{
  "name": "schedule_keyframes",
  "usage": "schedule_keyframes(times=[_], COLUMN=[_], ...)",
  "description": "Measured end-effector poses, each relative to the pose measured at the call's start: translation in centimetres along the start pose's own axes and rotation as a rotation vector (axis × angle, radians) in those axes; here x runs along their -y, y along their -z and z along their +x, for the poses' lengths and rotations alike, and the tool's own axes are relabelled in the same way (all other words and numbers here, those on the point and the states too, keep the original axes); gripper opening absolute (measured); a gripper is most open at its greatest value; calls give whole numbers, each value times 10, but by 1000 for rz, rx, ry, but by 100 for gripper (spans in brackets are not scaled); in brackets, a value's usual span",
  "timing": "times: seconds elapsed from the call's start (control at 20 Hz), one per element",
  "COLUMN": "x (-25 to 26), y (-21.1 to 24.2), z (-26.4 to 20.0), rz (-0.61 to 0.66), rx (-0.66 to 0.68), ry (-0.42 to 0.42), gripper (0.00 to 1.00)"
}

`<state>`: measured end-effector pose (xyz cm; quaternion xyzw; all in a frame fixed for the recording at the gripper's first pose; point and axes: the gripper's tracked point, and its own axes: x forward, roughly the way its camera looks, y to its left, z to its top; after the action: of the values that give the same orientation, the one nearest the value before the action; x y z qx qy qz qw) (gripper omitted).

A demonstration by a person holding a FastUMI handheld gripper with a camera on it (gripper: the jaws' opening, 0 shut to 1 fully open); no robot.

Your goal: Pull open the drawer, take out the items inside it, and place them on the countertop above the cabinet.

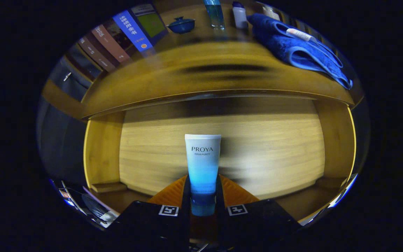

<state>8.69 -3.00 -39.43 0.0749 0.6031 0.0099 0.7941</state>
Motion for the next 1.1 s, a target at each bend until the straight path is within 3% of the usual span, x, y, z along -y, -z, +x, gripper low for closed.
schedule_keyframes(times=[0.2, 0.4, 0.8, 1.1], x=[-8, -20, -10, -2], y=[-12, -55, -157, -180], z=[-50, -81, -49, -18], rz=[-20, -44, -28, -24], rx=[51, 83, 119, 91], ry=[-38, -49, 63, 123], gripper=[36, 36, 36, 36])
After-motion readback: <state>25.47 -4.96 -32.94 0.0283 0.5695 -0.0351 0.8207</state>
